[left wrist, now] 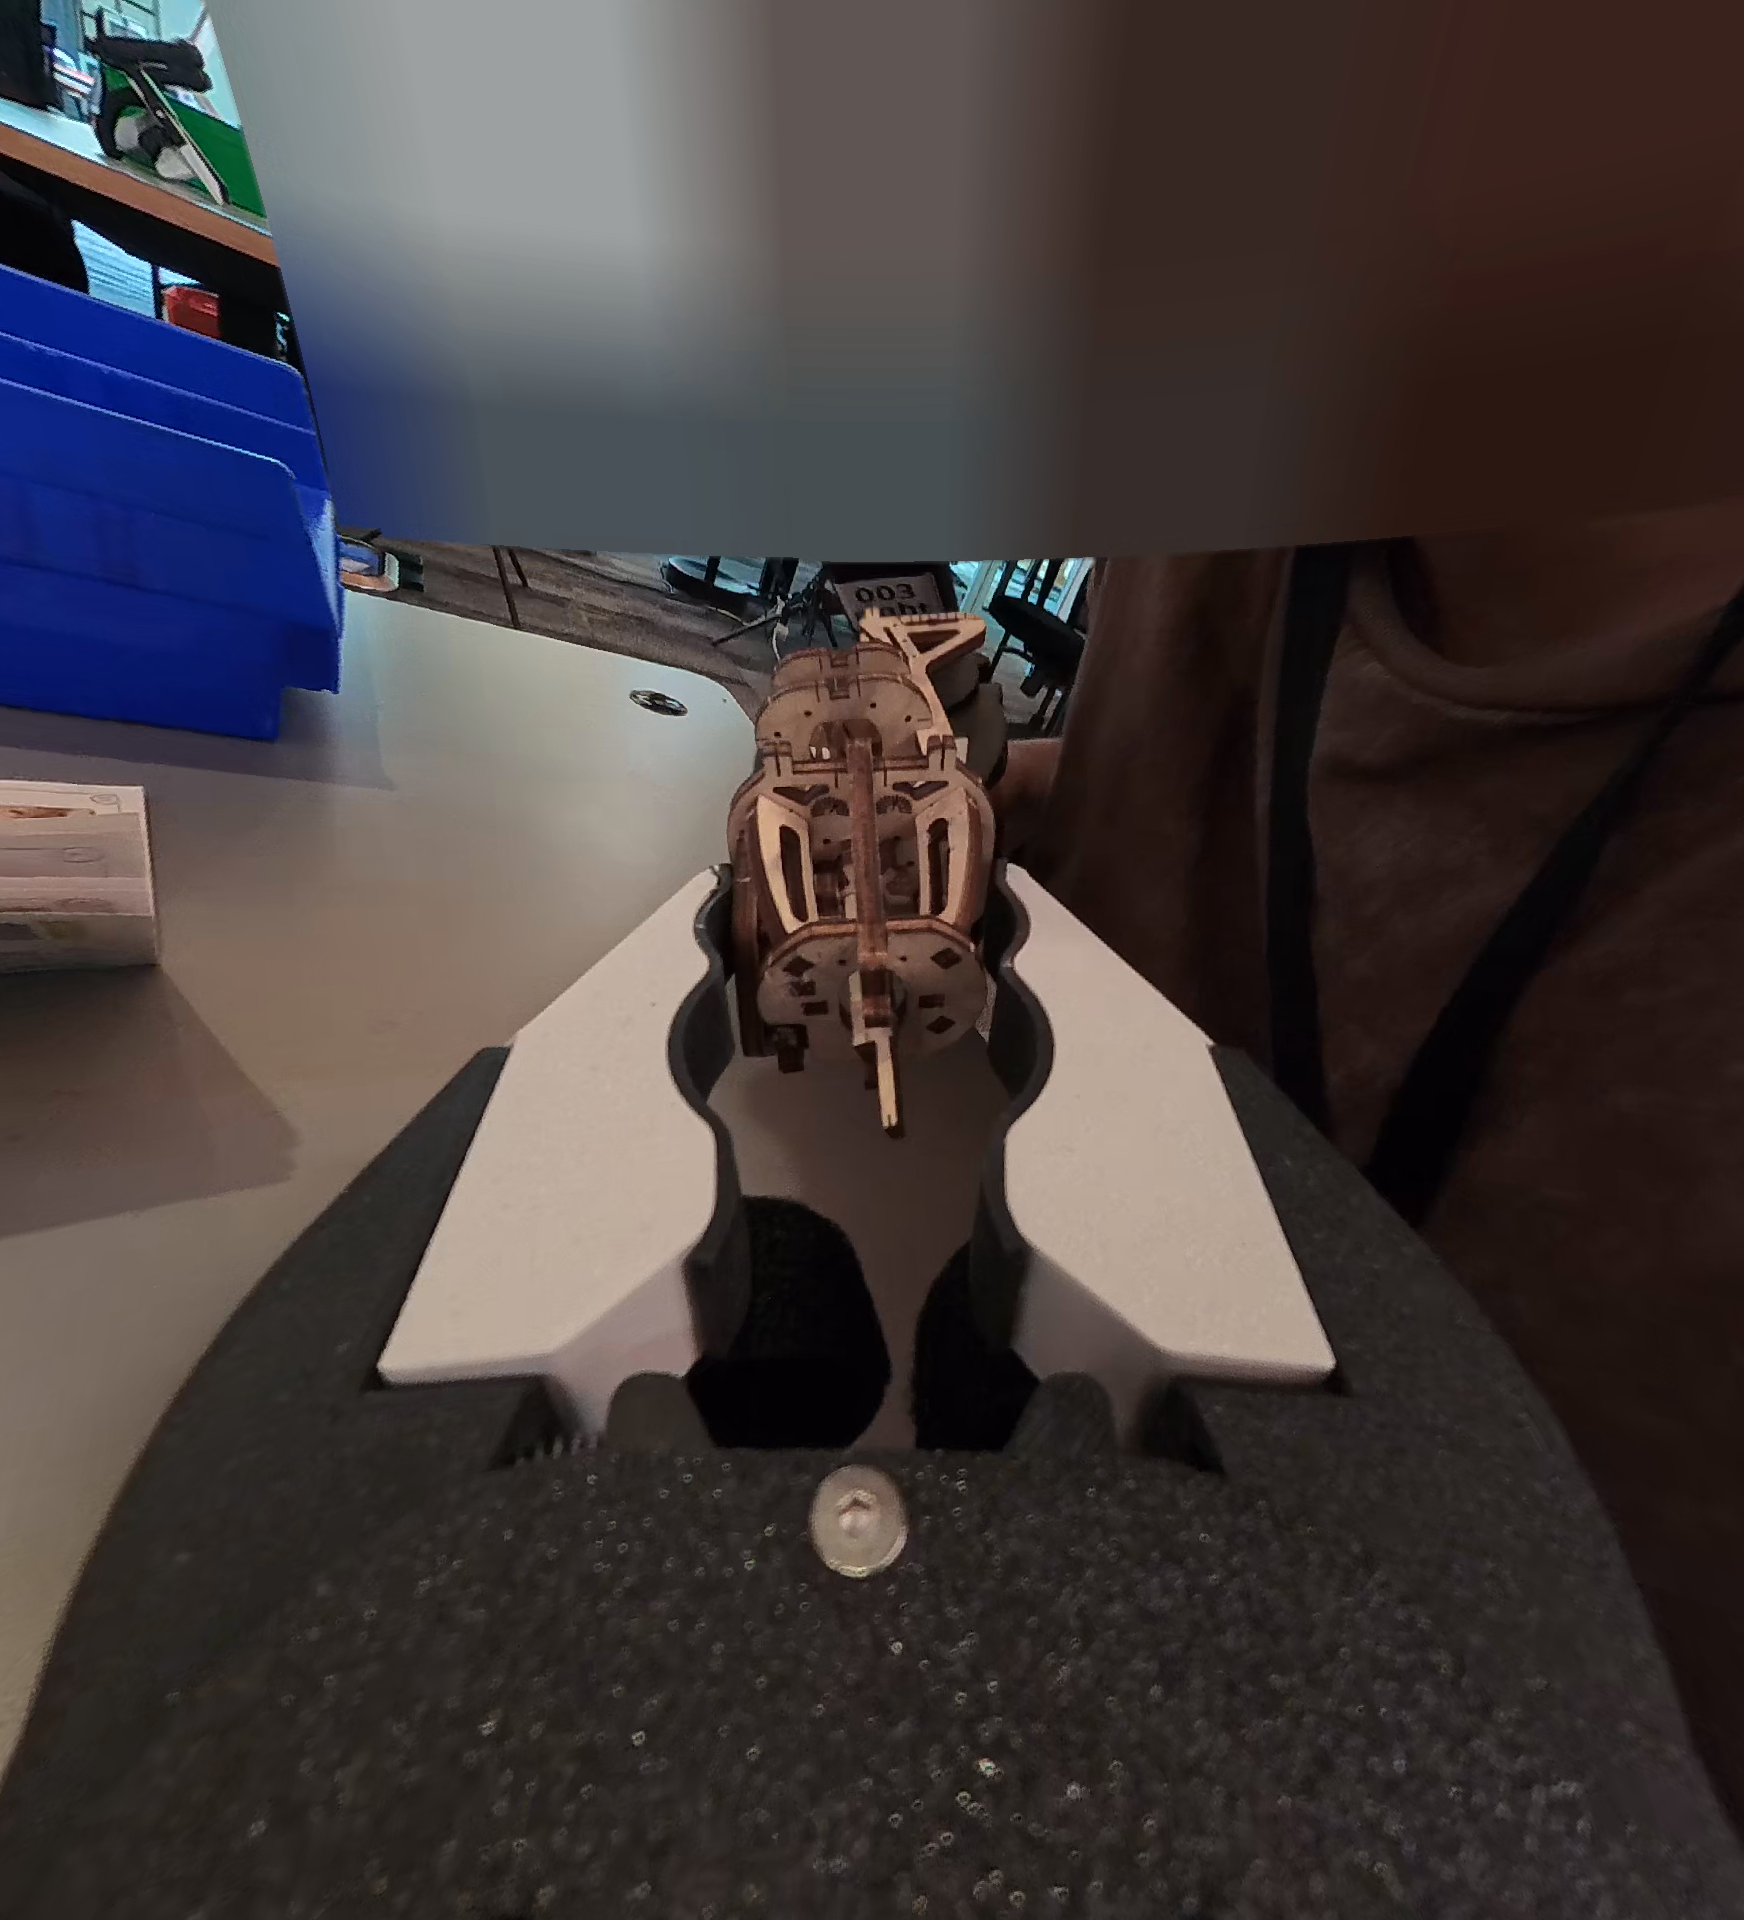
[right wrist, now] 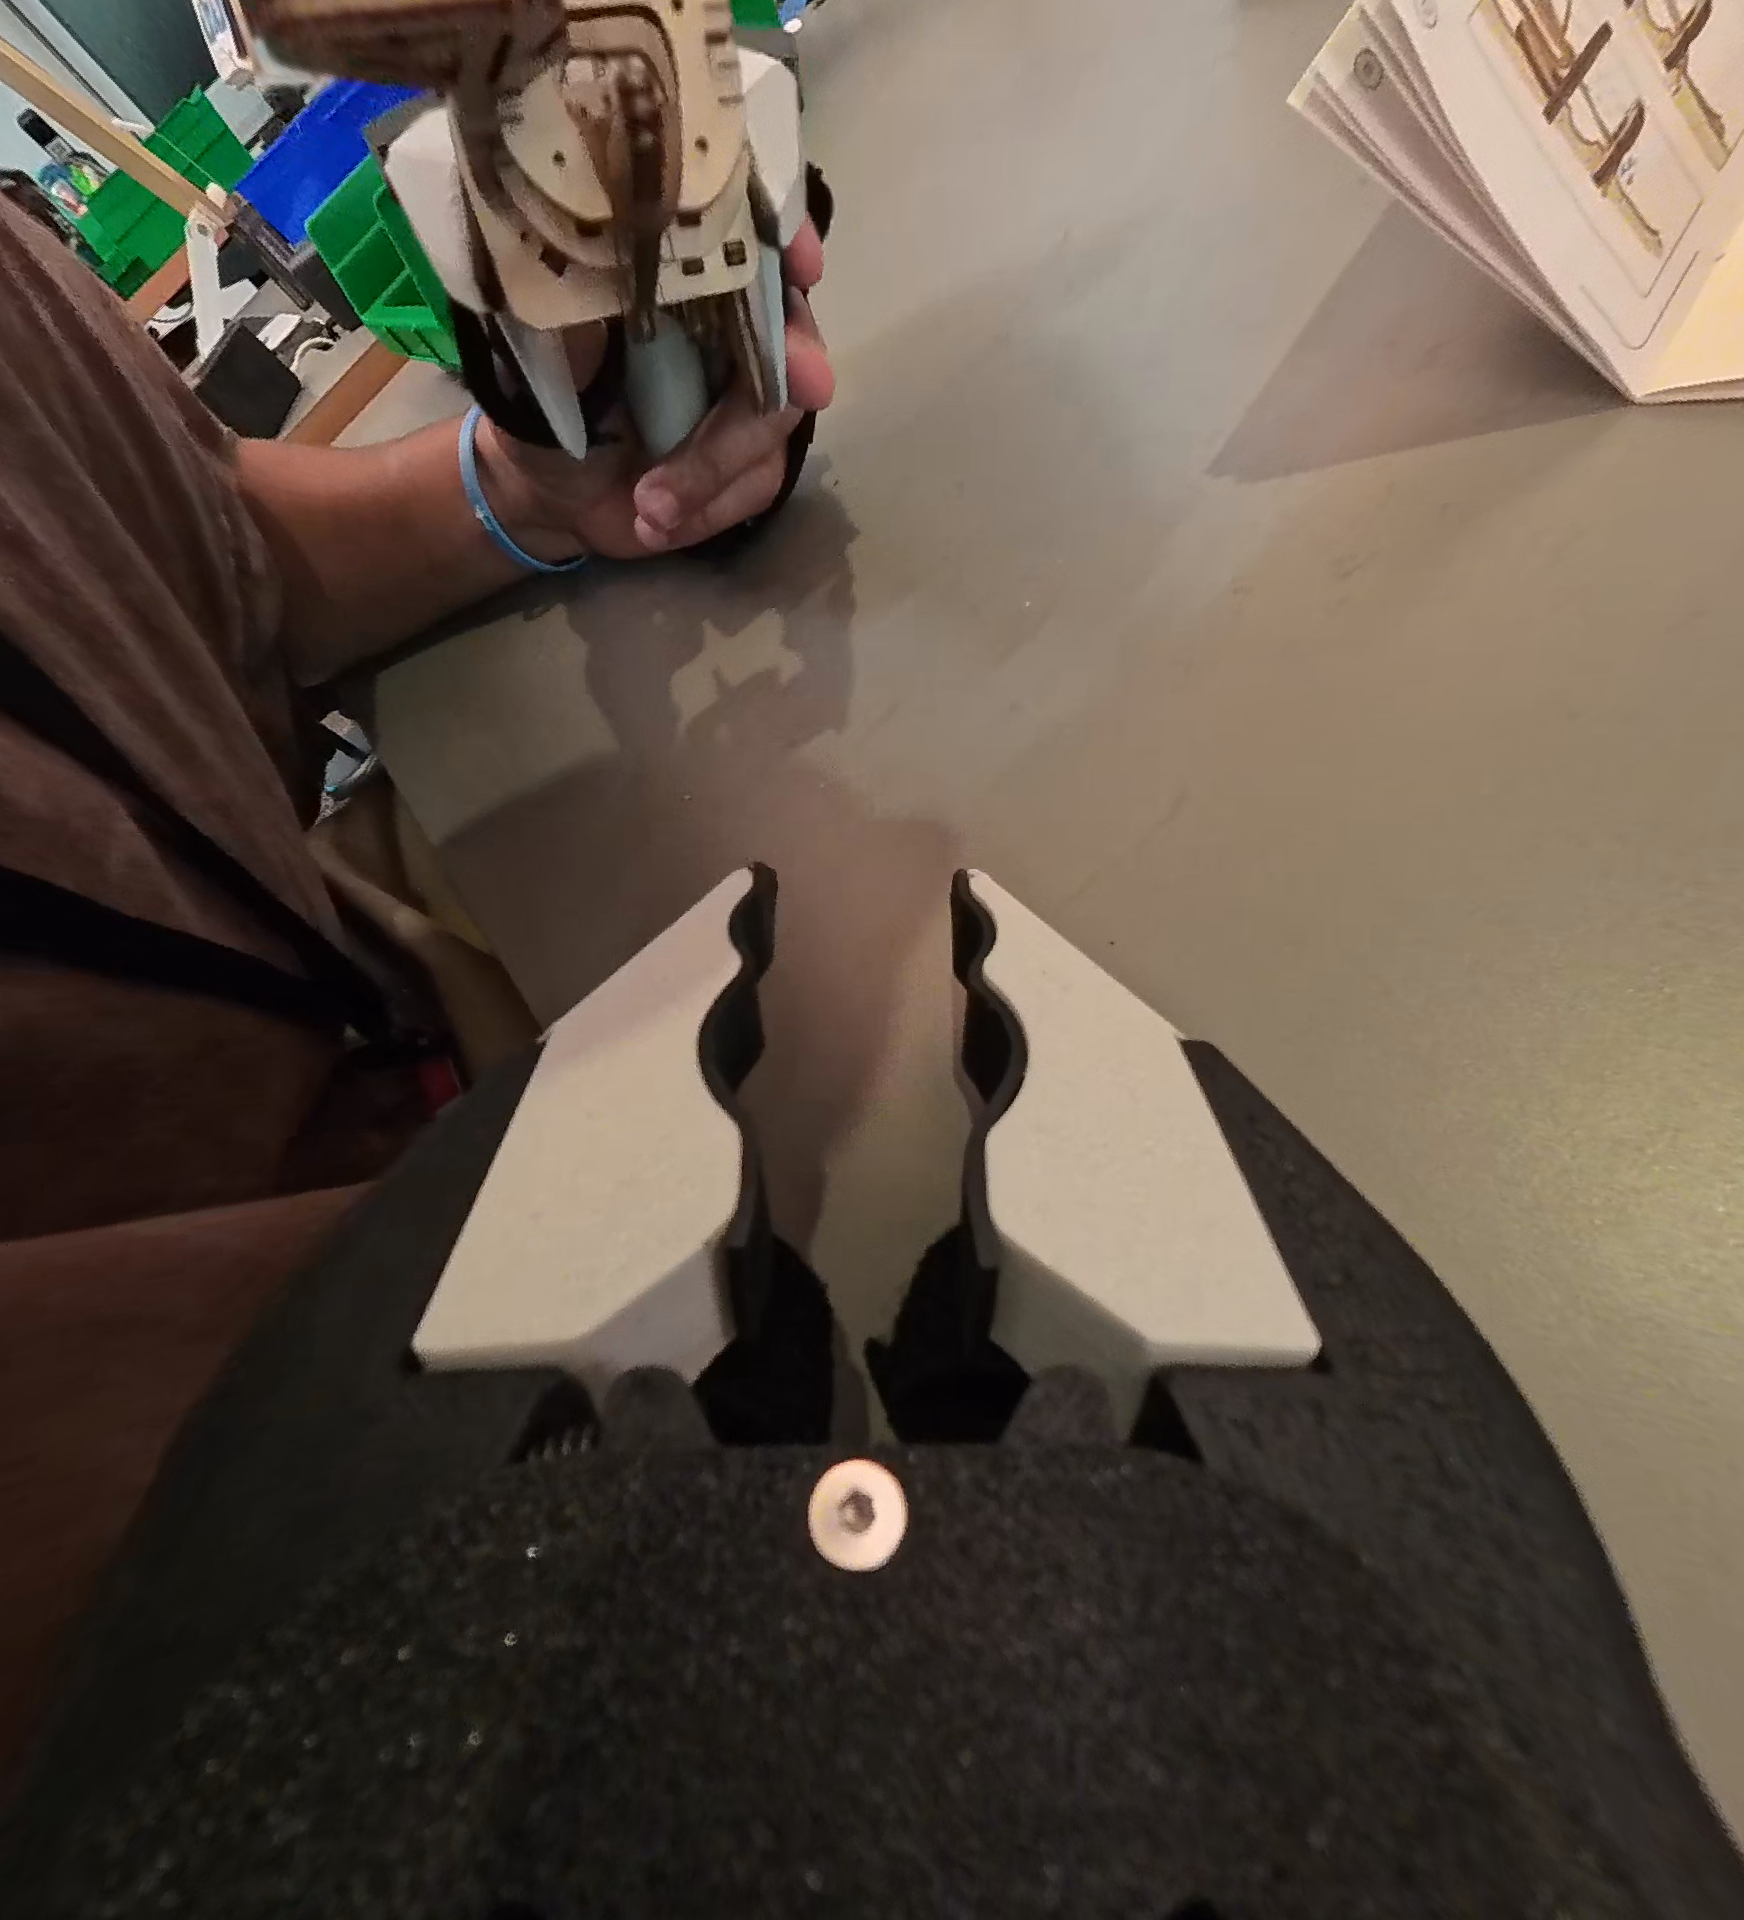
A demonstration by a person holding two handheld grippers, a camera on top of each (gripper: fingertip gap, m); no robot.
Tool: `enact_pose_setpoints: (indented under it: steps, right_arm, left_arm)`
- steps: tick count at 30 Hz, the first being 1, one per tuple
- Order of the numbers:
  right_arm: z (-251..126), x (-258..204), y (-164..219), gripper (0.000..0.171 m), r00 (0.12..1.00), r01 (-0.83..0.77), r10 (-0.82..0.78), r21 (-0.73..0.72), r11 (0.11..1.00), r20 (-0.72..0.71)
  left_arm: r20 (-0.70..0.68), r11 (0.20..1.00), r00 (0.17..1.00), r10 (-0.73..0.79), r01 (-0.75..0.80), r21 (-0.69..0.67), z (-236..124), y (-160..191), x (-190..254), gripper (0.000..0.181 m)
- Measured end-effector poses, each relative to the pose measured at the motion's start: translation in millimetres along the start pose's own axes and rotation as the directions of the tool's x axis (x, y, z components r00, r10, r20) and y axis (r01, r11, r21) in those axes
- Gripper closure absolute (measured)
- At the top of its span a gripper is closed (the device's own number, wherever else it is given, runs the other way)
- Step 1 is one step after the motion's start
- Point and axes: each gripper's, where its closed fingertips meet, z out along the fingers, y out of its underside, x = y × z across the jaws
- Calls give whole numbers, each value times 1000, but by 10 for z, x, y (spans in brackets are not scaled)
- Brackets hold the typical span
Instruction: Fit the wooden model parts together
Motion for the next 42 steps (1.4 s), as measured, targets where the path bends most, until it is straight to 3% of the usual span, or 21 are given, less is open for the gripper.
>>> enact_pose_setpoints:
  steps: [17, 42]
  right_arm:
    - [-32, -128, -30, 139, 998, 56, -56, -3, 998, -12]
    - [-30, -157, -26, 140, 997, 70, -71, -8, 997, -11]
  left_arm:
    - [-3, 995, 997, -79, 79, 64, -80, -73, -54, 137]
    - [-3, 996, 997, -74, 74, 50, -60, -55, -48, 137]
